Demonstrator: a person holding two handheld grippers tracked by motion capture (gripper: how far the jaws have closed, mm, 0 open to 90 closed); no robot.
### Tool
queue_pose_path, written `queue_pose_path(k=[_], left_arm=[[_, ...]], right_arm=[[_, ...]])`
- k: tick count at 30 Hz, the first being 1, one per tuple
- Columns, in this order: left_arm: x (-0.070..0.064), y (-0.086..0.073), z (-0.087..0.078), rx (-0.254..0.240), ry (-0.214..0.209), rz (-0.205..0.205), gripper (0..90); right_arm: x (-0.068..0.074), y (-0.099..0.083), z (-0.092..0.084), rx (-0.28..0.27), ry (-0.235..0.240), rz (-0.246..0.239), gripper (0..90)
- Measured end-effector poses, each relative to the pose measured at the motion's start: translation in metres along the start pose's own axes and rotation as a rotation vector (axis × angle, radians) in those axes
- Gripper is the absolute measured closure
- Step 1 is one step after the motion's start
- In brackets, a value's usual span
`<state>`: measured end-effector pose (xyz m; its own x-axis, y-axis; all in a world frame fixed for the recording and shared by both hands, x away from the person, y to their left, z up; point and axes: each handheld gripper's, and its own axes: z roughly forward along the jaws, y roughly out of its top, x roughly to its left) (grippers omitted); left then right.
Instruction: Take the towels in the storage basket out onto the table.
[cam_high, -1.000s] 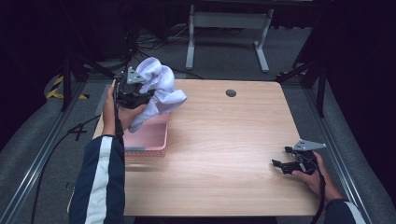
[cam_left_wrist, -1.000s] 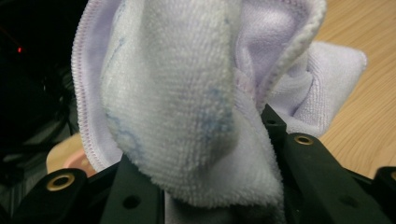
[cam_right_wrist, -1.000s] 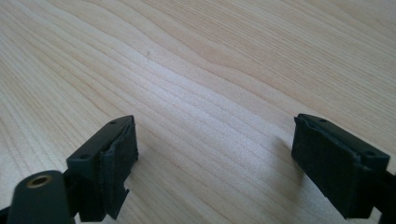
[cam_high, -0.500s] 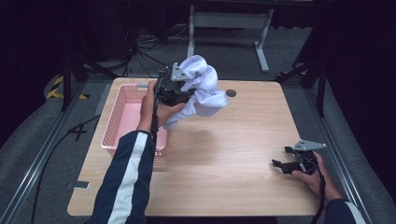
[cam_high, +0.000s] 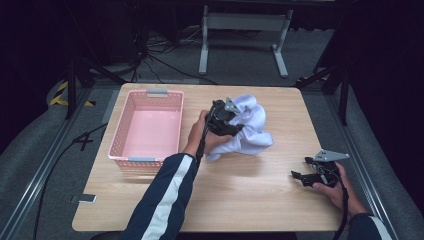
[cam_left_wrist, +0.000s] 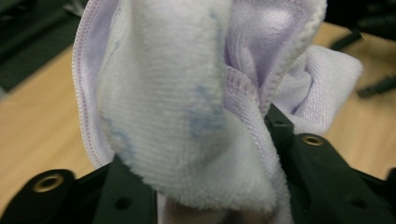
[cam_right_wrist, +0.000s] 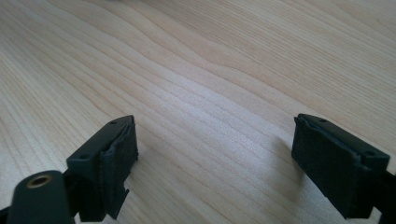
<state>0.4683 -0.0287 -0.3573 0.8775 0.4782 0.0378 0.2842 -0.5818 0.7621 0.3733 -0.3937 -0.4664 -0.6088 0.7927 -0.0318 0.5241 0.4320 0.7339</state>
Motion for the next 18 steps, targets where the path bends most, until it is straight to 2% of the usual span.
queue_pose_path(k=[2,3,4,6,8,9,11,12,14,16,18], left_arm=[[-0.004,-0.003,0.008,0.026,0.011,-0.010,42.2],[-0.004,-0.004,0.009,0.020,-0.002,-0.039,35.6],[-0.003,-0.004,0.007,-0.002,-0.013,-0.058,30.3],[-0.003,-0.004,-0.005,-0.057,-0.008,-0.086,26.3],[-0.006,-0.006,-0.017,-0.090,-0.011,-0.091,24.5],[-0.010,-0.007,-0.024,-0.090,0.002,-0.068,23.8],[-0.020,-0.015,-0.034,-0.089,-0.009,-0.027,23.1],[-0.026,-0.020,-0.037,-0.073,-0.005,-0.007,23.3],[-0.037,-0.034,-0.039,-0.030,0.010,0.040,23.3],[-0.045,-0.049,-0.035,0.000,0.020,0.042,23.4],[-0.051,-0.063,-0.027,0.026,0.033,0.049,23.8]], right_arm=[[0.000,0.000,0.000,0.002,0.001,0.001,14.8],[0.000,0.000,0.000,-0.001,-0.001,0.002,14.8],[0.000,0.000,0.000,0.002,0.000,0.001,14.8],[0.000,0.000,0.000,0.002,0.000,0.001,14.8],[0.000,0.000,0.000,0.002,-0.001,0.001,14.8],[0.000,0.000,0.000,0.002,-0.001,0.002,14.8],[0.000,0.000,0.000,0.002,0.000,0.001,15.0],[0.000,0.001,0.000,0.009,-0.002,0.000,16.1],[0.001,0.003,-0.002,0.021,-0.005,0.010,24.1],[0.003,0.009,-0.005,-0.011,0.003,0.013,25.2],[0.010,0.020,-0.010,-0.063,0.040,-0.014,25.4]])
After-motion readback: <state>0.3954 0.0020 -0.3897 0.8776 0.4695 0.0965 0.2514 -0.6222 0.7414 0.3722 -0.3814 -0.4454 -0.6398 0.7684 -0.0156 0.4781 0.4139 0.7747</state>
